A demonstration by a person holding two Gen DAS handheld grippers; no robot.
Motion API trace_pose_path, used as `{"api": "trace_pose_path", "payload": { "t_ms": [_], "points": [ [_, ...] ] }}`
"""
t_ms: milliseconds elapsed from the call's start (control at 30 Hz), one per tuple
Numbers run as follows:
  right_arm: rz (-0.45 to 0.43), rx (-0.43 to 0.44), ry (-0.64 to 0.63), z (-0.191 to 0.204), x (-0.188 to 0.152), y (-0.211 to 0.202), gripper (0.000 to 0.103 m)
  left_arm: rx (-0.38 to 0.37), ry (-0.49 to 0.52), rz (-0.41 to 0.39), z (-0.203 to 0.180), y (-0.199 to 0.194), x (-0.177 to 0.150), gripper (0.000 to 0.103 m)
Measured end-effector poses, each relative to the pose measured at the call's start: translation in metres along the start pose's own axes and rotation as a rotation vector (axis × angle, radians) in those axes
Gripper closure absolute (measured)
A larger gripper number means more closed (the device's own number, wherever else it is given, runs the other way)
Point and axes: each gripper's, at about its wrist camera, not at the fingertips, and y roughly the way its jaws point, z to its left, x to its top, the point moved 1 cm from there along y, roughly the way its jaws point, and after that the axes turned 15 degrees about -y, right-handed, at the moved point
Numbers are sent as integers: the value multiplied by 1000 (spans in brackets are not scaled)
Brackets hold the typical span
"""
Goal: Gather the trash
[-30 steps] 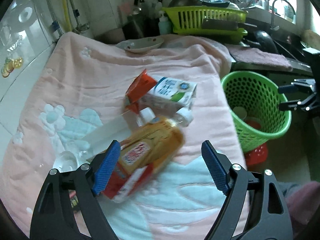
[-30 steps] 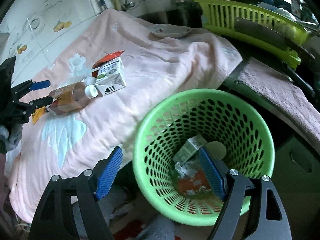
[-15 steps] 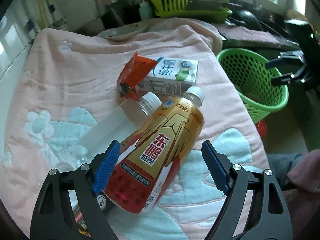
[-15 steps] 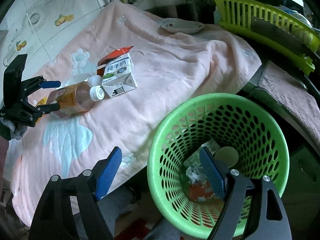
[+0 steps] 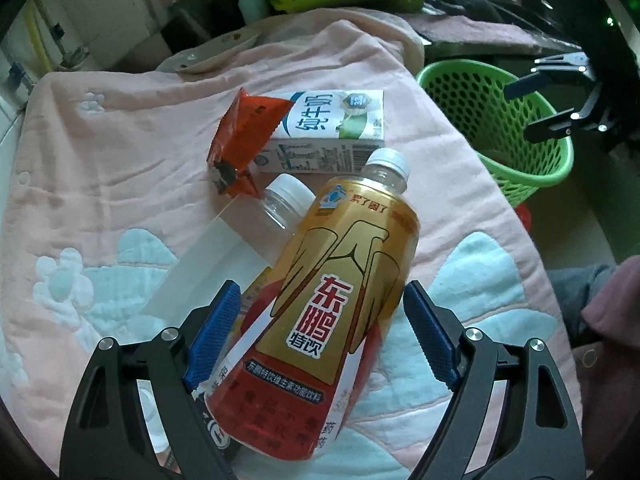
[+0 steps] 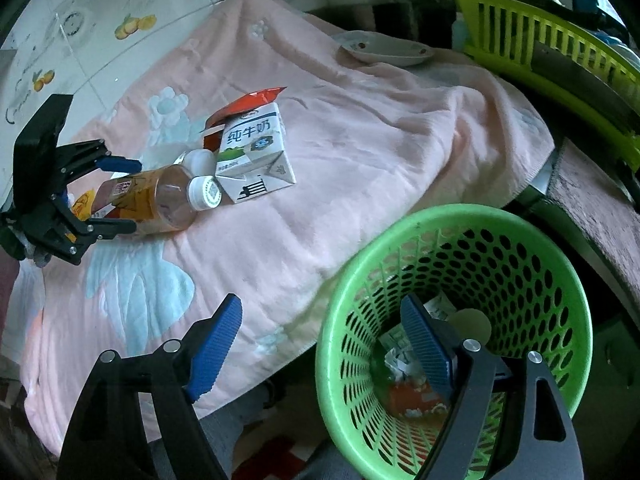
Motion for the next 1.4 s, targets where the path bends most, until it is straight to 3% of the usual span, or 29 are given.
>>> {"api": "trace_pose_path", "payload": {
  "t_ms": [233, 567, 1067, 1400],
  "points": [
    [9, 9, -13, 4, 5, 8, 24, 3, 67, 50, -7, 10, -1, 22],
    [23, 19, -18, 6, 6, 17, 24, 20, 49, 51, -15, 21, 1, 22],
    [-20, 63, -23, 7, 24, 11, 24, 99, -144, -33, -25, 13, -10, 24],
    [-82, 168, -7, 12, 78, 8, 31, 137, -340, -97, -30, -10, -30, 27]
  ]
}}
